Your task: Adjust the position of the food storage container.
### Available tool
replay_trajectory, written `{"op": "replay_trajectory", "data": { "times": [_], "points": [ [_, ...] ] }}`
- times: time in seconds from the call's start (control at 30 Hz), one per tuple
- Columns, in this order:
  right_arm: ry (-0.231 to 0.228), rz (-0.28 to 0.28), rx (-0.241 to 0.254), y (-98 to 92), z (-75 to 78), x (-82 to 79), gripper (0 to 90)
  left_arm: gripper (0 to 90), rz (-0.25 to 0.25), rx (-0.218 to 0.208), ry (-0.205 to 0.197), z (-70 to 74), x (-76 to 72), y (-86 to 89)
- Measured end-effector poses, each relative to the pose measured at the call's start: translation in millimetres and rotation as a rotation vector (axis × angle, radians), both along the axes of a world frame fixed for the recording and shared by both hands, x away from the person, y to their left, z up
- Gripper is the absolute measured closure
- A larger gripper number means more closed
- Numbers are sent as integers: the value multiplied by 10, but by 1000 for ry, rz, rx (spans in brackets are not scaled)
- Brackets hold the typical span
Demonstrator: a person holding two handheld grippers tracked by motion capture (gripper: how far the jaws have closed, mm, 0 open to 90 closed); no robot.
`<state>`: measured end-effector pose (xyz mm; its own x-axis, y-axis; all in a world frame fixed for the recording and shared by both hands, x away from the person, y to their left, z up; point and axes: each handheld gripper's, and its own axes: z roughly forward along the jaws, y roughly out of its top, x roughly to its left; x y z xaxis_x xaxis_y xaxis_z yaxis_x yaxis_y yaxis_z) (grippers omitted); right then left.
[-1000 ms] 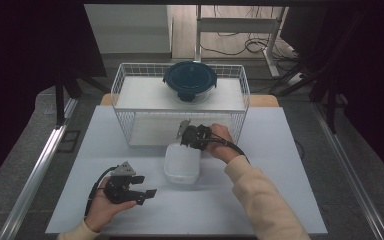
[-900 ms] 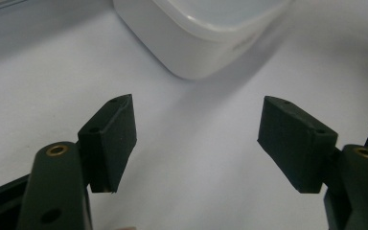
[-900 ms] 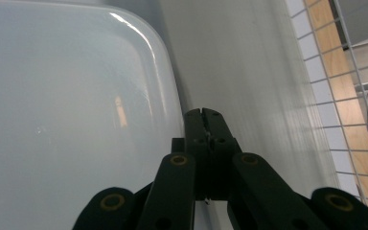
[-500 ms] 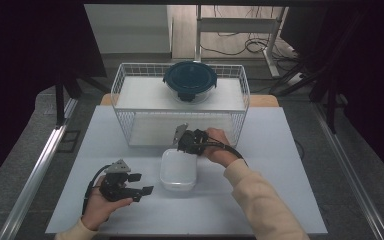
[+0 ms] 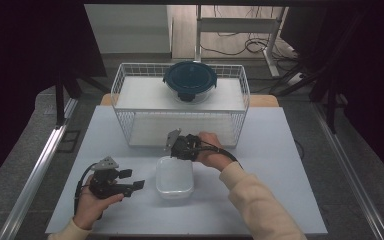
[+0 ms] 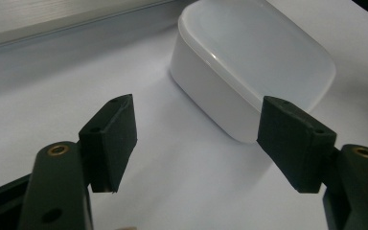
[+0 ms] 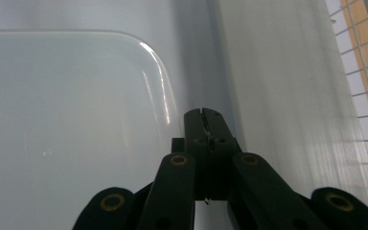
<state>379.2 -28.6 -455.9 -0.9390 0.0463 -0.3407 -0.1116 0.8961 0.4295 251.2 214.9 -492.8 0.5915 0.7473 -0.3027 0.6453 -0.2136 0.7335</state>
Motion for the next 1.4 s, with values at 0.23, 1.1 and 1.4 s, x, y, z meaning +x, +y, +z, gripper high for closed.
{"op": "replay_trajectory", "data": {
  "times": [0.23,1.1,1.4],
  "points": [
    [29,5,3,-33,8,-88,899,290,-1,2,2,-6,4,-11],
    [155,-365,349,-813,197,-383,870,287,18,8,1,-21,23,14],
    [210,-555,529,-1341,47,-694,397,282,38,9,14,-45,23,10]
  ]
}}
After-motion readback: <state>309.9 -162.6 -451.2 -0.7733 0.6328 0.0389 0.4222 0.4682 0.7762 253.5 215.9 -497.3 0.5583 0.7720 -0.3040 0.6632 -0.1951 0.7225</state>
